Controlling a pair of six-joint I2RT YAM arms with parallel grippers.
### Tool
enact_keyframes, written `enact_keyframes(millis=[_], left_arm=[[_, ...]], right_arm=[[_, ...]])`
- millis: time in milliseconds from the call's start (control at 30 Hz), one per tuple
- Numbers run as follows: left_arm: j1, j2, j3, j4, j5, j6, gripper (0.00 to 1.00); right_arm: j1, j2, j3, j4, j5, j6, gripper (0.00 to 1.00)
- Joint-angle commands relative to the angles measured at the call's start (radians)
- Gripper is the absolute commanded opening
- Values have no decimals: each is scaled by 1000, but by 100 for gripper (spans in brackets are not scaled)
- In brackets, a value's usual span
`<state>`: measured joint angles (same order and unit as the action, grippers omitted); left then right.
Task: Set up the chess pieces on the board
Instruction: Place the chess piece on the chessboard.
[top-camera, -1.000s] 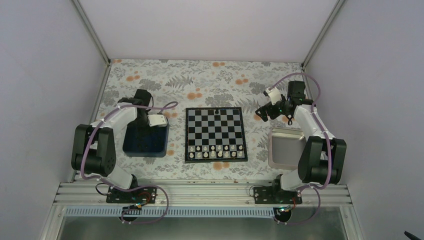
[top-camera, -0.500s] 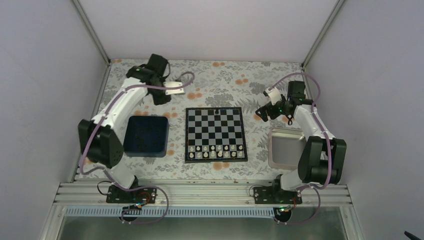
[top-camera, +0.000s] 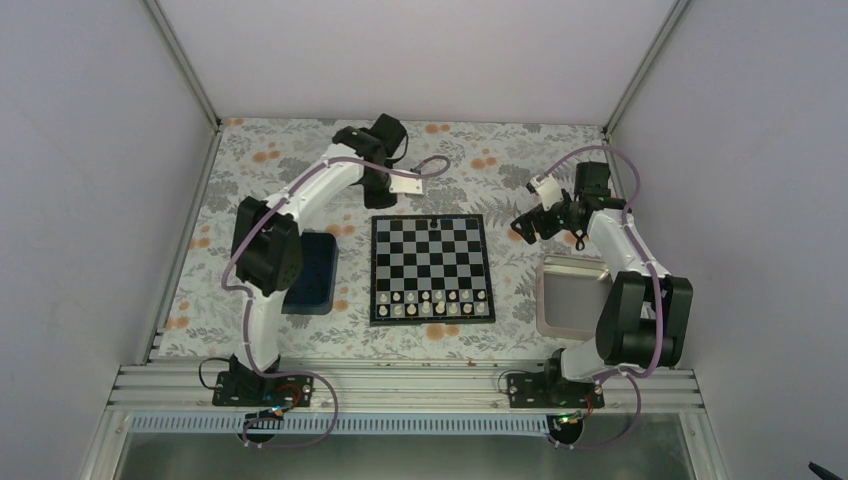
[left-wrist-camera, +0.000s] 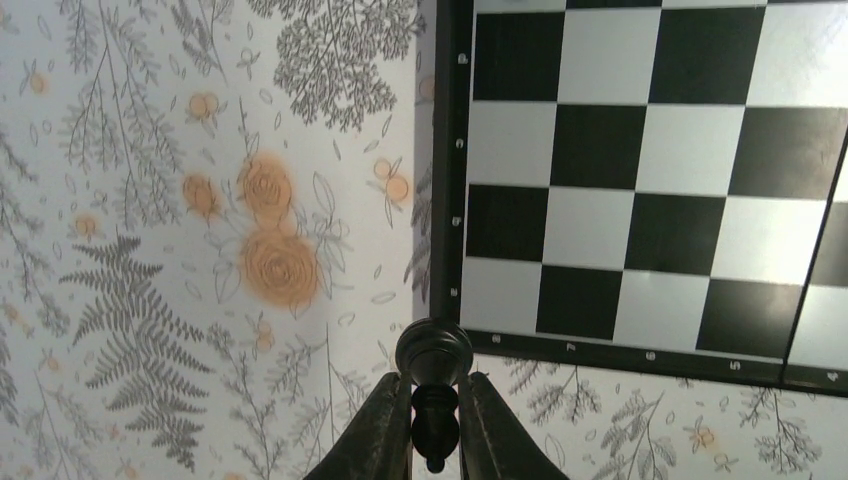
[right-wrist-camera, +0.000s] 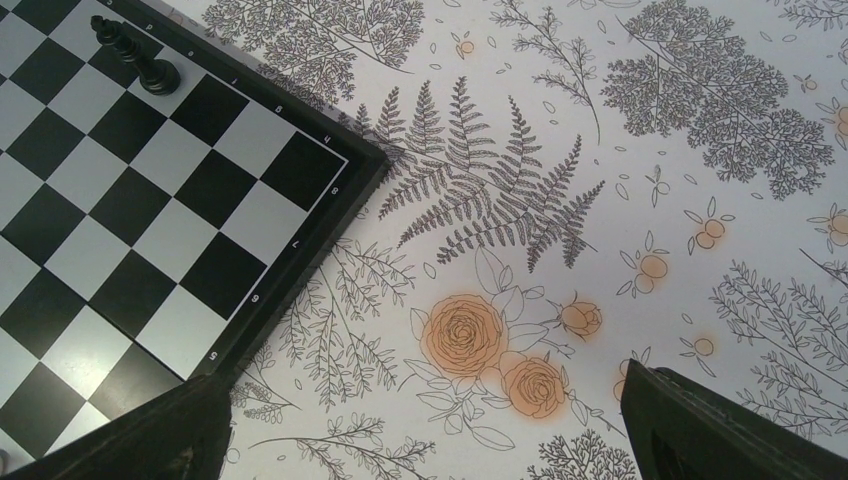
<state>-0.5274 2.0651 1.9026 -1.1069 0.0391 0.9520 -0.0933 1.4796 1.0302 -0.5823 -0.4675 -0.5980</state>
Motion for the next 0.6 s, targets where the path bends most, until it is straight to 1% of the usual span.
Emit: enact_keyframes(millis=[0,567], left_arm=[[-26,60,63,-26,17,-15,13],[-79,142,69,11,54,-33,14]], right_arm=[[-3,18,23,-9,-11,-11,100],[-3,25,18,-15,-19,-16,100]])
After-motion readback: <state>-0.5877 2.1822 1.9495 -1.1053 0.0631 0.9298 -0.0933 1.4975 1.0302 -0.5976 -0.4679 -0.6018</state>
